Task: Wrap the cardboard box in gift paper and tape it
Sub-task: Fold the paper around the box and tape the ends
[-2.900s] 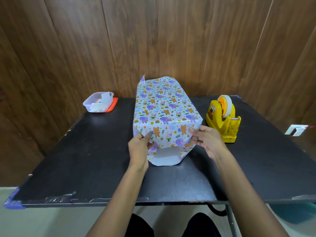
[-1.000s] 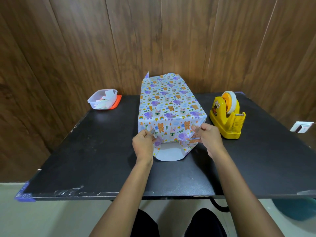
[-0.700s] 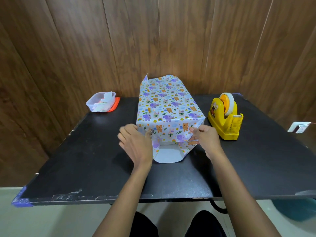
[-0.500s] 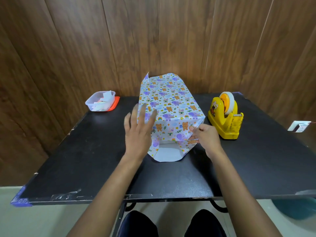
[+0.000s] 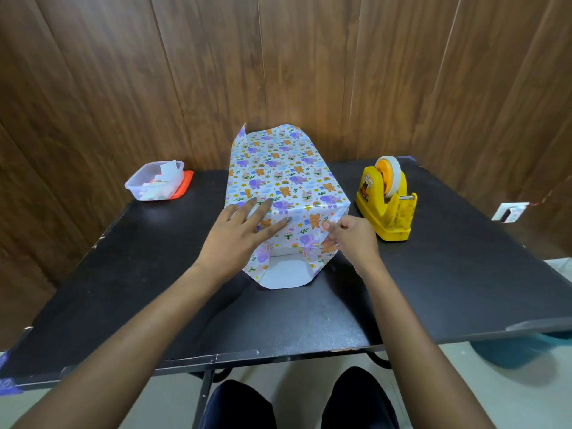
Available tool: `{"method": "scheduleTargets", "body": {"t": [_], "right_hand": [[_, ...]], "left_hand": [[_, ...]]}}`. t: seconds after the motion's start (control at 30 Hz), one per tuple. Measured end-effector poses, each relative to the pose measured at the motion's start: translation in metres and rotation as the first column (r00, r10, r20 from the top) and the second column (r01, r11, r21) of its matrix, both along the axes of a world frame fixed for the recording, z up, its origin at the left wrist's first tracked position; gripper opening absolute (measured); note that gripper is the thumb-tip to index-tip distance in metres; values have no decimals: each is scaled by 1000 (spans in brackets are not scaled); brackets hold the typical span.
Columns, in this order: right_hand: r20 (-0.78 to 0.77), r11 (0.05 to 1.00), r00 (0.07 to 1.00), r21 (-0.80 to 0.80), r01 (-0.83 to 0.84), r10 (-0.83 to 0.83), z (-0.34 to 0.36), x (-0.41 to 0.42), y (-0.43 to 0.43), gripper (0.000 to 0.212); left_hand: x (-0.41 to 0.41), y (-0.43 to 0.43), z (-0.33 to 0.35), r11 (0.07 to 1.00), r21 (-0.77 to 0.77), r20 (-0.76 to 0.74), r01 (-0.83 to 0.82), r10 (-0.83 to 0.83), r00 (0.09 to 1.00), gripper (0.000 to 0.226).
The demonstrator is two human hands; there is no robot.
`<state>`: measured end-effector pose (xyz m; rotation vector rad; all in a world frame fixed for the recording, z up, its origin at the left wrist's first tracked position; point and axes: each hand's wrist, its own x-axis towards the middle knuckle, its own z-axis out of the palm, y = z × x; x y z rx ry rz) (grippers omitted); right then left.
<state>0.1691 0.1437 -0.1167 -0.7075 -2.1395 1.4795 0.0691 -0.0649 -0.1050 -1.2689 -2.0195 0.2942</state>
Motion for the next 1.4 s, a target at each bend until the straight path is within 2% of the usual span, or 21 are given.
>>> {"method": "scheduleTargets", "body": {"t": [0.13, 0.27, 0.4, 0.47, 0.53, 0.57, 0.63, 0.7, 0.77, 0.83, 0.93, 1.13, 1.27, 1.4], "right_hand": [[28, 997, 999, 74, 22, -24, -4, -3, 1, 24], [87, 982, 991, 166, 86, -102, -12, -2, 5, 33], [98, 959, 982, 248, 135, -163, -6, 6, 9, 29], [42, 971, 990, 204, 123, -134, 5, 13, 15, 26], [-91, 970, 982, 170, 176, -163, 21, 21, 26, 23], [-135, 944, 964, 210, 253, -228, 29, 25, 34, 22], [-126, 833, 915, 381, 401, -383, 43, 29, 55, 25], [29, 775, 889, 504, 382, -457, 51, 27, 78, 37], [238, 843, 875, 457, 283, -423, 56, 23, 98, 42], [327, 911, 884, 352, 214, -334, 63, 22, 108, 38], [297, 946, 906, 213, 245, -302, 74, 22, 116, 33], [238, 937, 926, -120, 327, -292, 81, 20, 120, 49], [141, 927, 934, -142, 348, -329, 87, 22, 120, 51], [211, 922, 920, -132, 363, -331, 64, 35, 119, 44]], "left_hand": [[-3, -1, 1, 998, -56, -23, -2, 1, 1000, 88], [-4, -1, 0, 995, -97, -29, 3, -6, 1000, 92], [-7, -2, 0, 994, -110, -29, 14, -17, 999, 114], [-7, -2, 0, 994, -111, -15, 23, -25, 1000, 117], [-6, -2, 1, 994, -111, -2, 20, -20, 1000, 121], [-6, -2, 1, 994, -112, 5, 18, -18, 1000, 123], [-5, -2, 2, 993, -116, 24, 19, -16, 1000, 127], [-4, -2, 3, 993, -118, 35, 21, -17, 999, 128], [-4, -2, 4, 992, -122, 44, 26, -20, 999, 130], [-3, -3, 4, 992, -124, 52, 22, -16, 999, 132], [-3, -3, 5, 992, -128, 58, 20, -12, 998, 134], [-6, -2, 1, 991, -133, 74, 10, 0, 997, 133], [-9, -3, -1, 992, -129, 64, 1, 8, 998, 131], [-9, -2, -4, 994, -111, 49, -6, 12, 999, 124]]}}
